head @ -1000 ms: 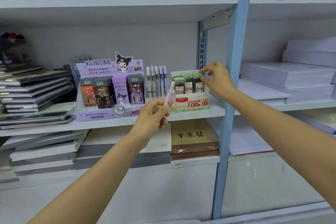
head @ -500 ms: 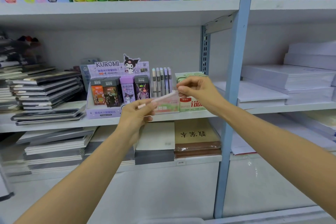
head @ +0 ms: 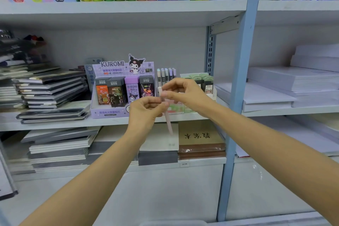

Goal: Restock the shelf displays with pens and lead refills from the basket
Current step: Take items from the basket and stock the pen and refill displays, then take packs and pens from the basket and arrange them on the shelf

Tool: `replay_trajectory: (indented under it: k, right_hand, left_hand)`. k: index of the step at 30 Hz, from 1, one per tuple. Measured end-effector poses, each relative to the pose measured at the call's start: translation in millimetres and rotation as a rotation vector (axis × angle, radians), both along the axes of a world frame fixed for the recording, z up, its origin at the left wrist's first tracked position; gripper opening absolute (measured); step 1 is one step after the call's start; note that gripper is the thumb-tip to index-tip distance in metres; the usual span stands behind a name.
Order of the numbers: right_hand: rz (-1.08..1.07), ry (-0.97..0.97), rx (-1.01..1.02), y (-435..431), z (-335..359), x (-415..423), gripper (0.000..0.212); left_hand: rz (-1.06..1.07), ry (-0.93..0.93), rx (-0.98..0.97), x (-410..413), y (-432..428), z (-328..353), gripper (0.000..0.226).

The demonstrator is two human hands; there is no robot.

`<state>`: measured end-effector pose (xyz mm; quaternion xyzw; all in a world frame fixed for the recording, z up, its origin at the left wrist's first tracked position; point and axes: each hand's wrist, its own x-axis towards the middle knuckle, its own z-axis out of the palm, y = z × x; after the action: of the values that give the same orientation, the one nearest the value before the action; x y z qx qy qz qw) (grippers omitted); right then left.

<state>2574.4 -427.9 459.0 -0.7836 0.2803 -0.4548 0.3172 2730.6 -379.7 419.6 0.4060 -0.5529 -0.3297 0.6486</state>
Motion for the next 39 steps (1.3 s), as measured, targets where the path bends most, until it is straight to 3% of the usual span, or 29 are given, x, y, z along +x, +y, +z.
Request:
replay_trajectory:
  k: [6, 12, 15, 17, 22, 35, 39]
  right_hand:
    - [0.004, -0.010, 0.005, -12, 15, -1, 0.014]
    - [-0.092, -0.163, -0.027, -29, 47, -25, 0.014]
    - [-0.194, -0.306, -0.093, -41, 67, -37, 0.013]
    - [-0.274, -0.330, -0.144, -50, 73, -40, 0.014]
    - [-0.334, -0.125, -0.175, -63, 48, -24, 0.013]
    - [-0.327, 0.084, -0.170, -74, 31, 2, 0.008]
    - [-0.398, 0.135, -0.256, -76, 30, 13, 0.011]
  left_hand:
    - [0.114, -0.168, -0.088, 3, -12, 1, 0.027]
    - [0.402, -0.816, -0.366, 23, -32, -5, 0.043]
    - [0.350, -1.116, -0.311, 28, -41, -10, 0.068]
    - [0.315, -1.209, -0.288, 29, -45, -16, 0.076]
    - [0.327, -1.222, -0.353, 30, -45, -20, 0.073]
    - [0.348, -1.253, -0.374, 33, -43, -18, 0.070]
    - [0.361, -1.270, -0.361, 32, -43, -19, 0.072]
